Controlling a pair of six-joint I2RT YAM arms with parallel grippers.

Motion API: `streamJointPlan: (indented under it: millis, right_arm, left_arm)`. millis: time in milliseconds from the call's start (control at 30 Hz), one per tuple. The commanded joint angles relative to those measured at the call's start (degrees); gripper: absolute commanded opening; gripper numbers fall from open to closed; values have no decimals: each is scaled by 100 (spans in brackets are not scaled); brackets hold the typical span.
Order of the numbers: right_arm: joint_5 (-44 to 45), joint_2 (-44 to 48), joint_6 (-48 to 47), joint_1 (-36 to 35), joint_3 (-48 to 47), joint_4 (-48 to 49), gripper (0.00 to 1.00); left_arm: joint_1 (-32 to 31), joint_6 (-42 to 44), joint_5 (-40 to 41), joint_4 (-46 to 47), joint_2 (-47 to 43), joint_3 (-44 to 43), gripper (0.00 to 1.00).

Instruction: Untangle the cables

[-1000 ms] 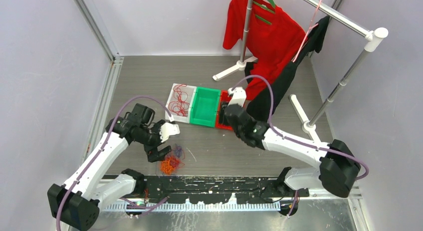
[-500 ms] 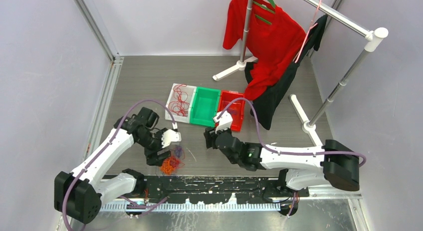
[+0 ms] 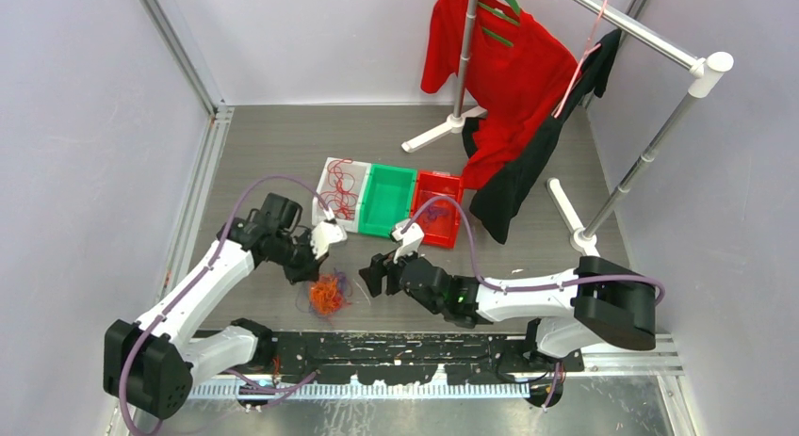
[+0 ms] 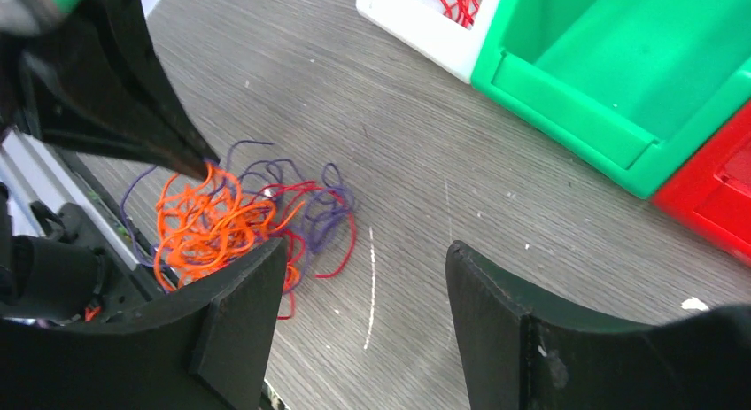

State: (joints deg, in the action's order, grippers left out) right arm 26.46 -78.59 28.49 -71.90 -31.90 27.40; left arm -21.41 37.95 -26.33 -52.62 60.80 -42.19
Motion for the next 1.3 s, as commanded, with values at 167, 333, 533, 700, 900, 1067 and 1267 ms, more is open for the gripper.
streamJointPlan:
  millis: [167, 333, 533, 700, 900, 1067, 1267]
  right_arm:
    - [-296, 254, 276, -17, -22, 1066, 77]
    - [-642, 314, 367, -17, -207, 1204, 81]
    - [-550, -8, 232, -17, -592, 1047, 79]
    - [-372, -420, 199, -17, -831, 1099, 77]
    - [-391, -737, 52, -17, -1075, 1004, 75]
    - [-40, -865, 52, -13, -1260, 857, 67]
    - [525, -602, -121, -10, -1061, 999, 34]
  left_arm:
    - [-10, -1331, -661, -144, -98, -1650, 0]
    - [-12, -1645, -722, -163, -316, -1632, 0]
    - [-14, -1796, -944, -201, -519, -1617, 0]
    - [-13, -1818, -1128, -322, -623, -1701, 0]
    - [-13, -1862, -1408, -500, -711, -1949, 0]
    - [-15, -1913, -1888, -718, -704, -2147, 0]
    - [-12, -1744, -2033, -1078, -694, -2375, 0]
